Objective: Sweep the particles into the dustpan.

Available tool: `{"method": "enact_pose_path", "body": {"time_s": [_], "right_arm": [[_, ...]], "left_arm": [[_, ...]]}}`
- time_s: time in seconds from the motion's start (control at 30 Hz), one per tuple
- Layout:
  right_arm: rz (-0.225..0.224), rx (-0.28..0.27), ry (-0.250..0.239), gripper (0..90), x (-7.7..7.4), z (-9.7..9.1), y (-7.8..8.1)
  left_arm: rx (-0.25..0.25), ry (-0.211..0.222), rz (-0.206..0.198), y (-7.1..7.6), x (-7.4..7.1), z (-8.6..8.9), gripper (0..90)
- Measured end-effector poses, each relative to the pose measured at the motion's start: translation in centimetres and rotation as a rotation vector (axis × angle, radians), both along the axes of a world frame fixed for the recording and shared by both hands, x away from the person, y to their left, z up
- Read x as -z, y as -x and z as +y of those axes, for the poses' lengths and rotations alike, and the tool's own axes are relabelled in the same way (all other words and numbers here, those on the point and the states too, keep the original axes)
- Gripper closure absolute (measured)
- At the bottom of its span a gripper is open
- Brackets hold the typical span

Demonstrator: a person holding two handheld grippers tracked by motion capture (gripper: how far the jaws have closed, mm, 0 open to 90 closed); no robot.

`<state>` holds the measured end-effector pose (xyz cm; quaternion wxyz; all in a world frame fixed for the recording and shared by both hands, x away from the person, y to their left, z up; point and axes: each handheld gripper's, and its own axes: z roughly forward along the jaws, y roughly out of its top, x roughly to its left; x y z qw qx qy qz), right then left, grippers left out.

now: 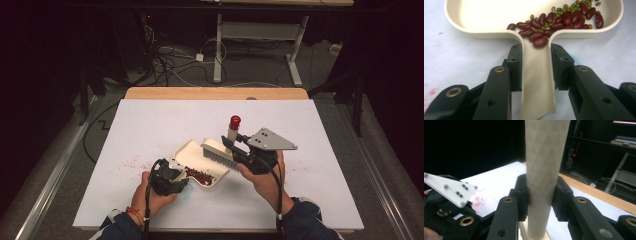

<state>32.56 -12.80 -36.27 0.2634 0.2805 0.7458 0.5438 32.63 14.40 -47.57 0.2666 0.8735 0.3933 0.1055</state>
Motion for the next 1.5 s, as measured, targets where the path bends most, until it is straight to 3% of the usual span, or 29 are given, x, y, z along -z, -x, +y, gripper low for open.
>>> {"method": "enact_pose_path", "body": {"time_s": [0.4, 0.97, 1.13, 1.5], "right_arm": [[0.013, 0.043, 0.046, 70.0, 0.1, -4.5, 0.3], [0.024, 0.09, 0.082, 70.0, 1.2, -10.6, 1.4], [0.036, 0.103, 0.097, 70.0, 1.4, -11.8, 1.5], [0.043, 0.072, 0.096, 70.0, 1.7, -13.4, 2.0]], "left_arm": [[-0.04, 0.01, -0.025, 0.3, -0.3, 1.5, 64.2], [-0.043, 0.01, -0.032, 0.0, -0.4, 2.0, 64.1], [-0.049, 0.016, -0.038, 0.0, -0.5, 2.3, 64.2], [-0.077, 0.042, -0.045, 0.1, -0.3, 3.8, 64.3]]}}
